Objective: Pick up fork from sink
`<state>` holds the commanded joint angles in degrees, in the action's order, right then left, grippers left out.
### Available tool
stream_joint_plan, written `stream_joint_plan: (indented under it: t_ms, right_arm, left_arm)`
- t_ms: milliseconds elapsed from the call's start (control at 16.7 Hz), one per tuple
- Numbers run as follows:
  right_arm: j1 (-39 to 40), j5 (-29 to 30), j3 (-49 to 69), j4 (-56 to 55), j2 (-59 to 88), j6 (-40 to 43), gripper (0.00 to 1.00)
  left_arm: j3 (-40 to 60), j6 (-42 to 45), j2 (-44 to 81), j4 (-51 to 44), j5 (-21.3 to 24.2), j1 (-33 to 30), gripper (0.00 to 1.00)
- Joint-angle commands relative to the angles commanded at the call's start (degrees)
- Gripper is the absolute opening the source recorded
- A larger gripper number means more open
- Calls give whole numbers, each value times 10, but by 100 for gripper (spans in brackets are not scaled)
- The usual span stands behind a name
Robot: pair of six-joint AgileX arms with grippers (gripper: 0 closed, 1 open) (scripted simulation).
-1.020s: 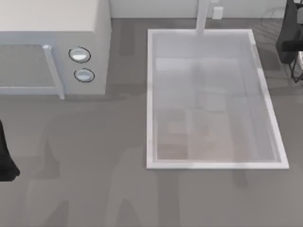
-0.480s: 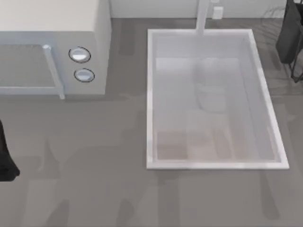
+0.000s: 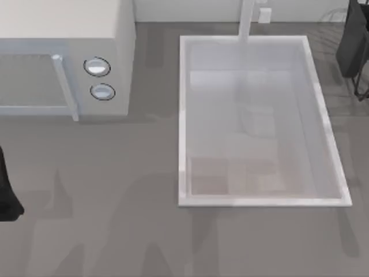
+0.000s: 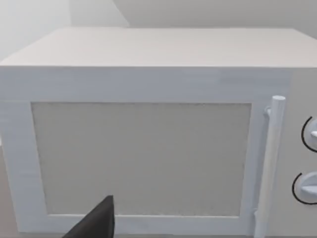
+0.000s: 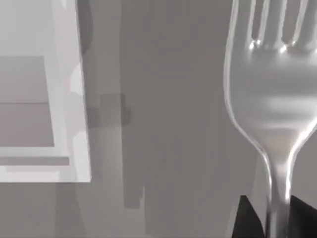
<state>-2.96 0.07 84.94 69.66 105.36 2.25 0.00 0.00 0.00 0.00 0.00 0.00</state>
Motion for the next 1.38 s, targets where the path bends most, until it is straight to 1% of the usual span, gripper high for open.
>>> stream_joint_plan:
  t_ms: [180, 300, 600, 1380]
  right_arm:
    - [0, 0, -71, -92, 12, -1, 0]
    - [0, 0, -108, -132, 20, -1, 0]
    - [0, 0, -124, -149, 24, -1, 0]
    - [0, 0, -124, -149, 24, -1, 98]
  left_arm:
    - [0, 0, 0, 0, 0, 0, 100]
    - [0, 0, 0, 0, 0, 0, 100]
    - [0, 0, 0, 0, 0, 0, 100]
    - [0, 0, 0, 0, 0, 0, 100]
